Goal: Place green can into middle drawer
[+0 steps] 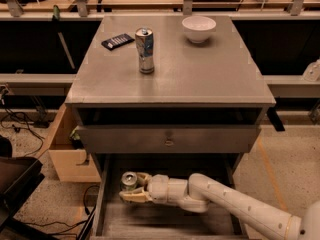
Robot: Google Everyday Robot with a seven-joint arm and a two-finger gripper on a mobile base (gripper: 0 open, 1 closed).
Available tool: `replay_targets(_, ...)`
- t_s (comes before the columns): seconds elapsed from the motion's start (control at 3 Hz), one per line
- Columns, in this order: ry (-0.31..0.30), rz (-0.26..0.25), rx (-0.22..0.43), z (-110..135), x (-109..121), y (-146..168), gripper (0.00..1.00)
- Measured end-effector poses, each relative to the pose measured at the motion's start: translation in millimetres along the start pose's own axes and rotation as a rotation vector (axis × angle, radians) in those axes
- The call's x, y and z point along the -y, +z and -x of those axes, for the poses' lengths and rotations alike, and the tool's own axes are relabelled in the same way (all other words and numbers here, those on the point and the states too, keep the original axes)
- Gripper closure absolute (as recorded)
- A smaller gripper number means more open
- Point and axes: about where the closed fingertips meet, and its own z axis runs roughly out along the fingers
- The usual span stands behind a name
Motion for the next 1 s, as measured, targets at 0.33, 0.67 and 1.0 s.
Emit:
replay_targets(0.33,-0.008,0.013,-0.077,-40.6,-5.9,2.4,1.00)
replay_targets(0.67,0.010,0.012,-0.155,-78.3,-15.5,0.2,1.00)
replay_targets(1.0,0.011,0.013,-0.158,-79.9,-16.2,0.9,0.85)
